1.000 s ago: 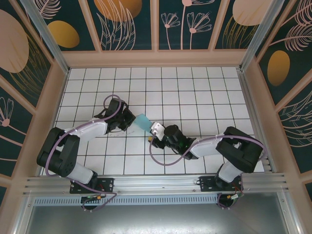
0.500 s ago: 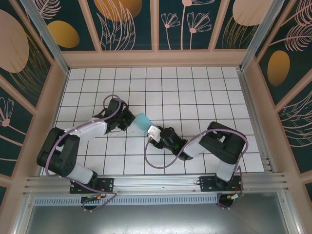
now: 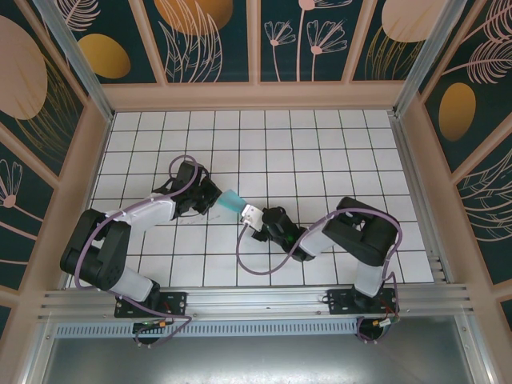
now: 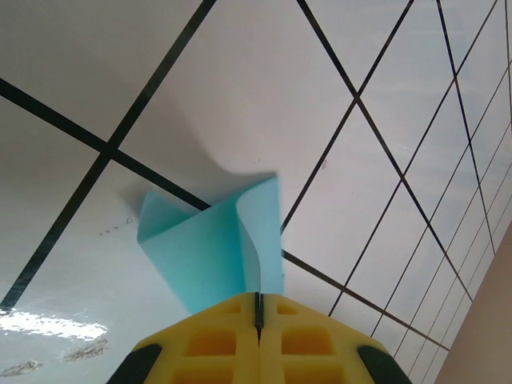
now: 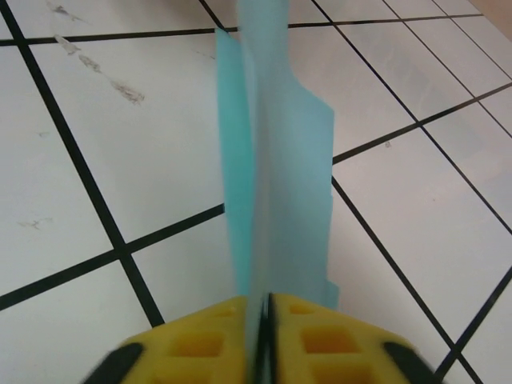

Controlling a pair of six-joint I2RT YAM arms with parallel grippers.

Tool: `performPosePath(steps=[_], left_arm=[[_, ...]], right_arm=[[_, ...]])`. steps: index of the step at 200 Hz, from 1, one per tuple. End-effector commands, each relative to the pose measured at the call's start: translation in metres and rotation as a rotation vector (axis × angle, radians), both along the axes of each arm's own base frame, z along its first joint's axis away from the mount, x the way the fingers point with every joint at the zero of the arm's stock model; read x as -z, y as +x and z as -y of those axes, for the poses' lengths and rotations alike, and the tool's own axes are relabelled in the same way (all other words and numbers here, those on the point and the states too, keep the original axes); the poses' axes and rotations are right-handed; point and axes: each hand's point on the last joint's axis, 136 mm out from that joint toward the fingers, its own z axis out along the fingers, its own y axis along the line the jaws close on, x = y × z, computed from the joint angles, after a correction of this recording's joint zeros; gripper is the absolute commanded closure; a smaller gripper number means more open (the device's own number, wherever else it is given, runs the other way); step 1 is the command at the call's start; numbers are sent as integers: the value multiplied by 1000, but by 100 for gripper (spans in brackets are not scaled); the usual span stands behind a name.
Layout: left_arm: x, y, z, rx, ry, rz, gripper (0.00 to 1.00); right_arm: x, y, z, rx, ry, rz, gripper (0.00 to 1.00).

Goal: Fold a paper plane with a square sheet of paper (pick it up from the middle)
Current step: Fold the wing for the fifth time at the center of the table.

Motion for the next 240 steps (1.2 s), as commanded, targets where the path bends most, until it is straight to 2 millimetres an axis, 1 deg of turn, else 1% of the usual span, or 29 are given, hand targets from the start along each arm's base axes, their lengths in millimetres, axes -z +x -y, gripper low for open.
performPosePath(steps=[1, 8, 27, 53, 65, 84, 96, 116, 131, 156, 180, 198, 211, 240], left_arm=[[-8, 5, 0, -6, -19, 12, 100], [-10, 7, -1, -4, -16, 20, 100], [-16, 11, -5, 6, 6, 39, 100], [-27, 16, -18, -2, 47, 74, 82], [-32, 17, -25, -9, 76, 88, 75], [-40, 17, -37, -22, 129, 113, 65], [-44, 16, -44, -32, 157, 125, 62], [-48, 12, -50, -39, 177, 146, 58], [-48, 6, -51, -31, 167, 169, 57], [-52, -4, -45, -5, 103, 238, 55], [-54, -13, -41, 34, 65, 291, 56], [-53, -20, -36, 65, 30, 319, 59], [-48, -26, -34, 79, 15, 317, 61], [-40, -35, -30, 114, -9, 320, 66]], right_arm=[[-11, 3, -8, -9, 42, -21, 96], [-9, 3, -9, -12, 41, -42, 100], [-4, -1, -13, -28, 34, -112, 100], [-3, -4, -19, -39, 43, -214, 100], [-3, -8, -23, -56, 56, -278, 100], [-2, -8, -26, -42, 60, -373, 100], [-1, -10, -29, -38, 59, -435, 100], [3, -9, -34, -9, 53, -514, 100], [8, -6, -36, 36, 41, -574, 100], [19, -9, -44, 56, 15, -681, 100], [21, -14, -55, 46, 35, -770, 100], [20, -18, -62, 37, 61, -837, 100], [19, -19, -65, 38, 83, -875, 100], [17, -18, -67, 33, 136, -943, 100]])
